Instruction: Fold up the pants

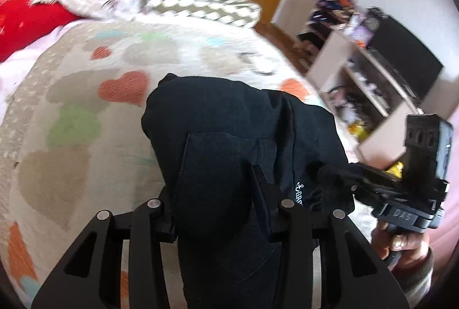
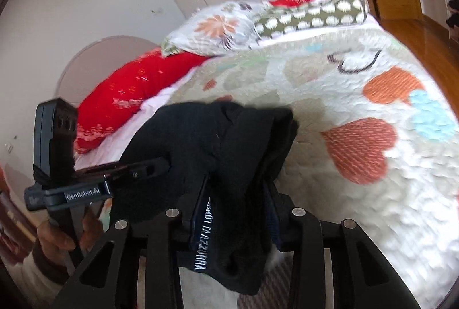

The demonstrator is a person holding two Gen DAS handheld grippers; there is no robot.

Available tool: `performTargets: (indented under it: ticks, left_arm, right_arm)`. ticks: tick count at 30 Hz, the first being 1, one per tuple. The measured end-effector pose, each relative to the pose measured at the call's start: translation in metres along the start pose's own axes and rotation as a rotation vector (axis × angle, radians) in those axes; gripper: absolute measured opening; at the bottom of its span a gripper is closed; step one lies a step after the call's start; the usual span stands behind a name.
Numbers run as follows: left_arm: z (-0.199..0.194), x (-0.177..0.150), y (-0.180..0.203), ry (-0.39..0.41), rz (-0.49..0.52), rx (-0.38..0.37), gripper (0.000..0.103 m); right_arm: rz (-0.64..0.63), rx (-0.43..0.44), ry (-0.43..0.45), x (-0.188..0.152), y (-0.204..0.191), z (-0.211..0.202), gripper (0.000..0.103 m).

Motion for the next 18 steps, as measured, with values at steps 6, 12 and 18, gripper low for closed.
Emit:
performTargets:
  ticks: [6, 12, 18]
  left_arm:
    - [0.027, -0.021, -0.053, -0.061, -0.099, 0.081, 0.061]
    - [-0.006, -0.018, -0.042, 0.021, -0.048, 0.179, 0.066]
    - [-0.005, -0.020, -0.026, 0.045, 0.005, 0.222, 0.076]
  right_arm:
    - [-0.078, -0.137, -0.053, -0.009, 0.001, 0.014, 0.041]
    - [-0.162, -0.128, 0.016, 0.012, -0.028, -0.014, 0.041]
    - [-0.188, -0.131, -0.045, 0.014, -0.035, 0.027, 0.040]
Point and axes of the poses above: each gripper's, at about its wrist camera, not at the fingertips, and z roughly the way its jaws point, y to its right, x to its top, the point moved 7 cm from there along z, roughly the way its jaws point, and after that the axes turned 3 degrees about y, right-handed, at the moved point
